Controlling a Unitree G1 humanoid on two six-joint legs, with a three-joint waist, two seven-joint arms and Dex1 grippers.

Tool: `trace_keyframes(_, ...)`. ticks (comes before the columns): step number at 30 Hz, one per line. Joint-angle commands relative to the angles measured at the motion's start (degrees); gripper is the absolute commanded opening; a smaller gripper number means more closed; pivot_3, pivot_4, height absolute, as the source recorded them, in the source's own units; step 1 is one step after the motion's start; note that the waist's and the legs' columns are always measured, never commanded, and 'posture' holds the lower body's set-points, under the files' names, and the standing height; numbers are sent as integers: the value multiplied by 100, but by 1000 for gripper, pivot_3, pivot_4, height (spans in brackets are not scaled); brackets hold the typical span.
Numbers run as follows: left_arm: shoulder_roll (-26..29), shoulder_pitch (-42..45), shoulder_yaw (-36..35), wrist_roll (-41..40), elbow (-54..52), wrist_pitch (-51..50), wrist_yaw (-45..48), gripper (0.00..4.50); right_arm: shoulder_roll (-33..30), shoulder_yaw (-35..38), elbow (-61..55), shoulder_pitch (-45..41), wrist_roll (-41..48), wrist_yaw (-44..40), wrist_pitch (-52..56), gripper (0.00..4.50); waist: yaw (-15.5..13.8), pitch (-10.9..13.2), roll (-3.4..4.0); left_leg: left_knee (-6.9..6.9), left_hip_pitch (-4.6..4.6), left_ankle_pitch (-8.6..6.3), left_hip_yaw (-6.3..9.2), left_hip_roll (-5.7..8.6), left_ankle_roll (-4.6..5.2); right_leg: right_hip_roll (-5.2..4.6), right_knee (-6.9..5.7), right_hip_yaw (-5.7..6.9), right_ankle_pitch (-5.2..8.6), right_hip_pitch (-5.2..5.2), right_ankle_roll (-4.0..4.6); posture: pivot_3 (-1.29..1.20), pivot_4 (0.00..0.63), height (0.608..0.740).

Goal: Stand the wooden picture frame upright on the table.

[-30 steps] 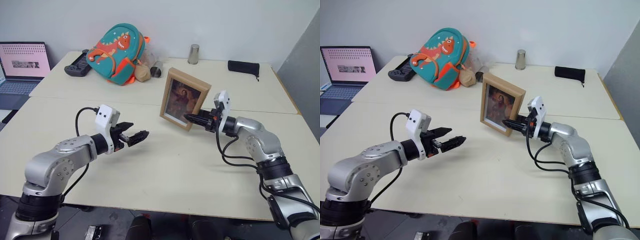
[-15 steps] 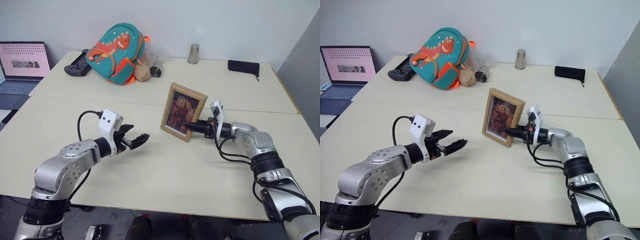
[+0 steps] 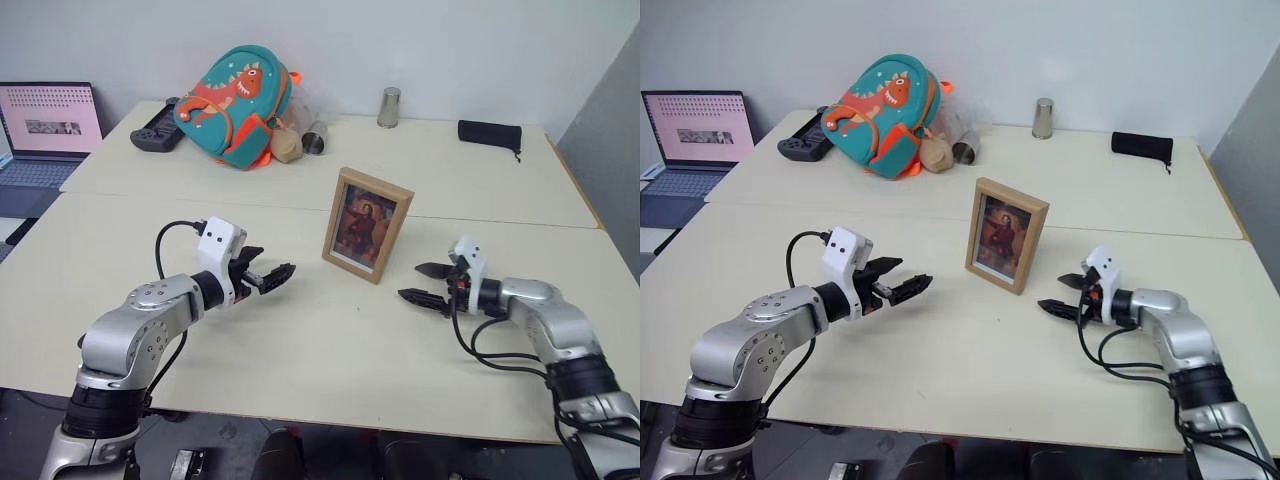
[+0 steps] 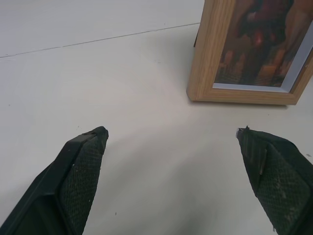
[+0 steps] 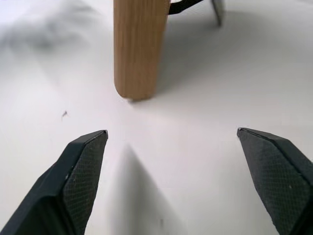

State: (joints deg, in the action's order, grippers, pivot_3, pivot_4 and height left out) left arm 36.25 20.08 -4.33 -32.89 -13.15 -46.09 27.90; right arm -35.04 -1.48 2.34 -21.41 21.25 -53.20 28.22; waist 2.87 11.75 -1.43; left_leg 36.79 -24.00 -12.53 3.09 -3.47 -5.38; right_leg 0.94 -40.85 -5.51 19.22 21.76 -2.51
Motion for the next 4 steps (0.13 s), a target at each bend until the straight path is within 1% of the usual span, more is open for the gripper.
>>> trace_keyframes(1,-86,279,-217,70,186,96,-27,4500,-85,910,-1765,386,704,715,884,4488,11,0,0,0,1,0,0,0,0,0,-2,0,0,0,0,0,150,740)
trace_keyframes(2,-94,329,-226,44,237,76,30,4500,-35,1094,-2166,463,924,947,1183,4488,24,0,0,0,3,0,1,-1,0,1,-3,0,0,-1,0,0,150,740)
trace_keyframes(4,-38,369,-160,60,261,110,206,4500,50,1233,-2638,553,1148,1267,1540,4488,36,0,0,-1,3,0,1,-2,0,3,-4,-1,0,-1,0,0,150,740)
